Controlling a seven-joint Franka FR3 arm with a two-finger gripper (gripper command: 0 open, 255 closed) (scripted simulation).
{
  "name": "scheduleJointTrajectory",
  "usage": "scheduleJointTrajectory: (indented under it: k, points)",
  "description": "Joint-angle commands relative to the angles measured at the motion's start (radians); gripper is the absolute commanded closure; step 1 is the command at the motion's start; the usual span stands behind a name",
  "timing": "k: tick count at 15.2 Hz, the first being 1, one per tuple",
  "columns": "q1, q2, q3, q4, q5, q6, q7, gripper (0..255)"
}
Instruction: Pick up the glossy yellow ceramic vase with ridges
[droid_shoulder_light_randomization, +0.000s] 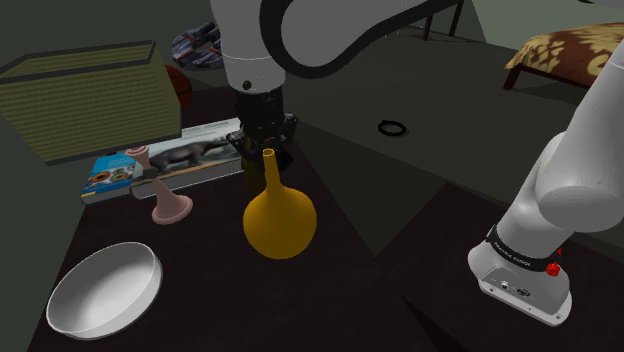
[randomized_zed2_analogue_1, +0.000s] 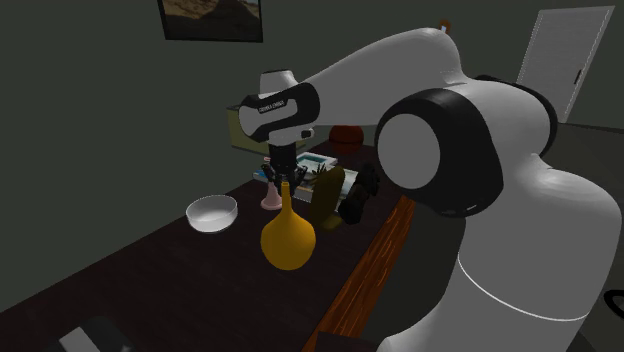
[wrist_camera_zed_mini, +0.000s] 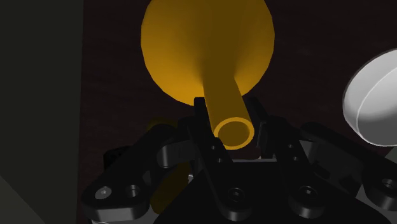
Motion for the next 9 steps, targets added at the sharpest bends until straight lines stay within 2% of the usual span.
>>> scheduleJointTrajectory:
  k: [1, 9]
  points:
    - [0.000, -0.002, 0.000, -0.003, 0.002, 0.001, 0.000, 255]
    - [0.000, -0.010, 0.000, 0.096, 0.009, -0.105, -0.010, 255]
